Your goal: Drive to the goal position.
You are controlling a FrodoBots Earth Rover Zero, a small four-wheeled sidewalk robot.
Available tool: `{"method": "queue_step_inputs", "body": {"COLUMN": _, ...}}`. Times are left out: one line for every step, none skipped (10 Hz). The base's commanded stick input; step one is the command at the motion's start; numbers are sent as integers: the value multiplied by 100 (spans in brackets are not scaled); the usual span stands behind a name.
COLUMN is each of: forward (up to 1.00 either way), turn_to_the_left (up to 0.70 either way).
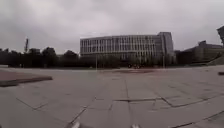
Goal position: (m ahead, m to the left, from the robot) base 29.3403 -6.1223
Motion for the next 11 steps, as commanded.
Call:
{"method": "queue_step_inputs", "body": {"forward": 70, "turn_to_the_left": 0}}
{"method": "queue_step_inputs", "body": {"forward": 70, "turn_to_the_left": 0}}
{"method": "queue_step_inputs", "body": {"forward": 70, "turn_to_the_left": 0}}
{"method": "queue_step_inputs", "body": {"forward": 70, "turn_to_the_left": 0}}
{"method": "queue_step_inputs", "body": {"forward": 70, "turn_to_the_left": 0}}
{"method": "queue_step_inputs", "body": {"forward": 70, "turn_to_the_left": 0}}
{"method": "queue_step_inputs", "body": {"forward": 70, "turn_to_the_left": 0}}
{"method": "queue_step_inputs", "body": {"forward": 70, "turn_to_the_left": 0}}
{"method": "queue_step_inputs", "body": {"forward": 70, "turn_to_the_left": 0}}
{"method": "queue_step_inputs", "body": {"forward": 70, "turn_to_the_left": 0}}
{"method": "queue_step_inputs", "body": {"forward": 70, "turn_to_the_left": 0}}
